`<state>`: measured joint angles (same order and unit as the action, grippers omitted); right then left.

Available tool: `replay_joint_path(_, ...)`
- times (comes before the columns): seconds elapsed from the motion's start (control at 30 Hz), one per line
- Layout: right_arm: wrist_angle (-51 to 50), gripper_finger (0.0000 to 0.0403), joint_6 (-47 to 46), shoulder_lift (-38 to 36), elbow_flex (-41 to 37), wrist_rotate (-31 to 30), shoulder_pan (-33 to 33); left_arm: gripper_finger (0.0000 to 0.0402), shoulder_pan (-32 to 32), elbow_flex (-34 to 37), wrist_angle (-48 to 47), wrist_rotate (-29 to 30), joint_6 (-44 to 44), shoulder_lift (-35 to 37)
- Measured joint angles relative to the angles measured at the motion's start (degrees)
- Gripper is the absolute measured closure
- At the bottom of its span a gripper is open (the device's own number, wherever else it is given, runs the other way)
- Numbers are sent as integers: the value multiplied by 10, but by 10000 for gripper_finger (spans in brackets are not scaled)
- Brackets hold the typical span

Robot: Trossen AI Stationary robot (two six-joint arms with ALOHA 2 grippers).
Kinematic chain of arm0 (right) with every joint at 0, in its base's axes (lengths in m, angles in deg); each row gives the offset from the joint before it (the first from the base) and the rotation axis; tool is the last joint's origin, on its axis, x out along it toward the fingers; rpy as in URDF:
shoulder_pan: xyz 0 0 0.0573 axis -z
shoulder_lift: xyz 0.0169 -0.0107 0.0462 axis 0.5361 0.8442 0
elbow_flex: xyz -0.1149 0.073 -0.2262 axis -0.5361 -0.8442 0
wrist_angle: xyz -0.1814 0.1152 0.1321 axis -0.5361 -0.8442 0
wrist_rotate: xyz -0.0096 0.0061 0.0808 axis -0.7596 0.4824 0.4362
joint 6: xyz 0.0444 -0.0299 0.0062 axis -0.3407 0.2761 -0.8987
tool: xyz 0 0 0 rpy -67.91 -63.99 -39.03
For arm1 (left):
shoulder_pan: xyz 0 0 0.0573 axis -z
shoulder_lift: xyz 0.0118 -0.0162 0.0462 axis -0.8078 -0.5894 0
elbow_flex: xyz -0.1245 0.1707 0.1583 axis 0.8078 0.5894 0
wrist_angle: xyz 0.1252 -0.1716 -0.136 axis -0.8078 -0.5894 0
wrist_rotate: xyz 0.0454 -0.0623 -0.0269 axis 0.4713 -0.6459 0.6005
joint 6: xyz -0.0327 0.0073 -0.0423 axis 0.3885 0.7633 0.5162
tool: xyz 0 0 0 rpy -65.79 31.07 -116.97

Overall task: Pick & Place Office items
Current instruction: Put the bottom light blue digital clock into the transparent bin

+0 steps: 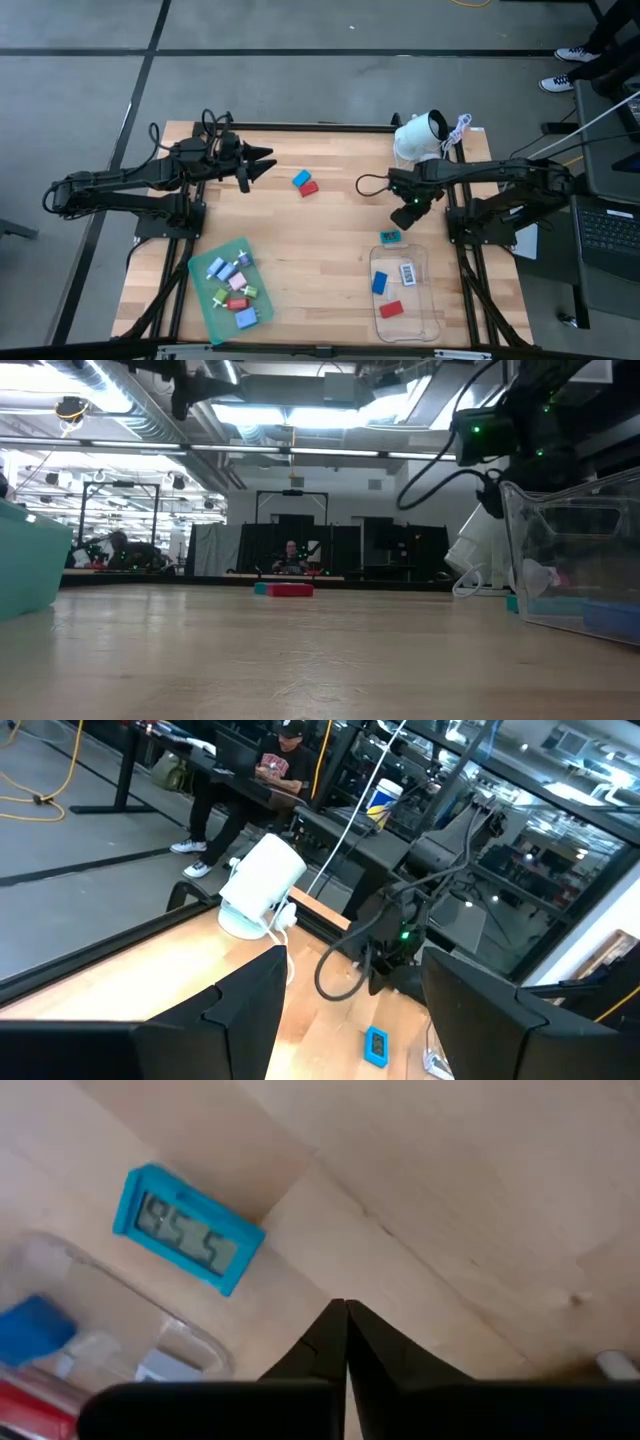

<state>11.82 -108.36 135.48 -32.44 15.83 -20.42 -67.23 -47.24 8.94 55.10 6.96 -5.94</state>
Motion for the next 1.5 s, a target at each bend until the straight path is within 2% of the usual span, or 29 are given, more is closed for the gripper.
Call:
replay_joint_path(0.2,7,398,-41,0,-18,5,0,176,0,0,-18,0,7,0)
replay_joint_path(0.4,14,400,-74,0,-52,53,-5,176,0,0,-19,-3,6,0)
replay_joint_path(0.6,99,401,-124,4,-62,93,-18,176,0,0,-19,-3,6,0)
replay_joint_path(0.77,124,402,-139,42,-62,114,-33,176,0,0,-25,-4,5,0)
replay_joint_path(1.03,214,402,-154,137,-53,188,-80,176,0,0,-26,-4,5,0)
replay_joint_path(1.27,244,402,-139,204,1,188,-52,176,0,0,-38,-5,-5,0)
replay_joint_path(1.5,260,403,-111,214,51,109,-1,176,0,0,-40,-9,-5,0)
